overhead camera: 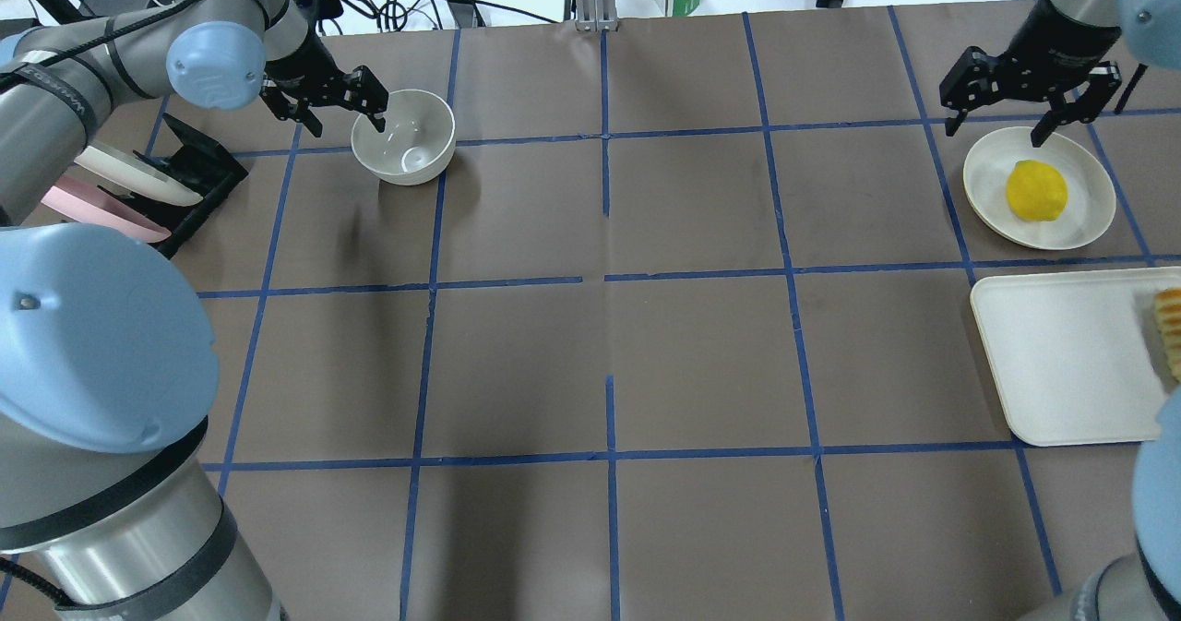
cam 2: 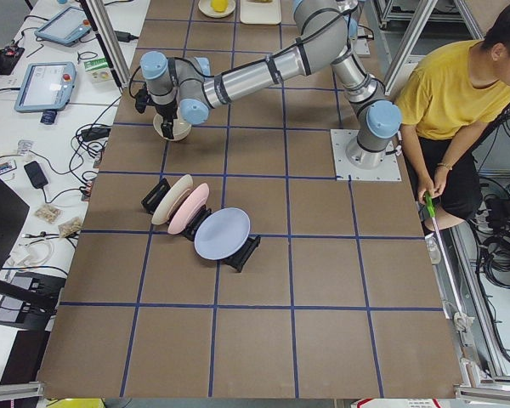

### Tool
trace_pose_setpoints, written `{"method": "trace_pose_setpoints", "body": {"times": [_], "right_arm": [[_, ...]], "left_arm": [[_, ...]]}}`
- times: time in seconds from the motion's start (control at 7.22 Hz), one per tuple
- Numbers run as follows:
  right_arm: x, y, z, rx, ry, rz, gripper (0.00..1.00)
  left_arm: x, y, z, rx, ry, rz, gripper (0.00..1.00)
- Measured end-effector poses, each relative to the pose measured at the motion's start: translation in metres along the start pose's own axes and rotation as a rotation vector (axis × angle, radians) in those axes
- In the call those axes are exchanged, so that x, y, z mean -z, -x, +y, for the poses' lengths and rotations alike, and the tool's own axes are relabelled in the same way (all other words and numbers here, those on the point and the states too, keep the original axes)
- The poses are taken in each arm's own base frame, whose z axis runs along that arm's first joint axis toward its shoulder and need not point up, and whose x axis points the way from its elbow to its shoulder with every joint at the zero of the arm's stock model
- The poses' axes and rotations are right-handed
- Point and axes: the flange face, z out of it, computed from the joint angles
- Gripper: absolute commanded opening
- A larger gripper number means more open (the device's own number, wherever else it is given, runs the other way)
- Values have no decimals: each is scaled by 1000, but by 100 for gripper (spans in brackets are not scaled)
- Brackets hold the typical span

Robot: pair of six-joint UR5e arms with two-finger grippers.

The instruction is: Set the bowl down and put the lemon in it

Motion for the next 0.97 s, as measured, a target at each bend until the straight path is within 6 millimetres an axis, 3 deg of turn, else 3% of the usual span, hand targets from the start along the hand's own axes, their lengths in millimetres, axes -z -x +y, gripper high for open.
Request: {"method": "trace_pose_setpoints", "body": {"times": [0.14, 0.28, 0.42, 0.97], "right_arm": [[-16, -30, -14, 16, -22, 3, 100], [-31, -49, -27, 23, -53, 11, 100], [-42, -57, -36, 32, -75, 18, 100], [-84, -76, -56, 85, -100, 28, 100]], "left_arm": [[-19, 4, -5, 10, -4, 8, 89], [-30, 6, -8, 12, -12, 9, 76], [-31, 6, -9, 11, -17, 6, 45], [-33, 4, -2, 6, 4, 11, 0]]}}
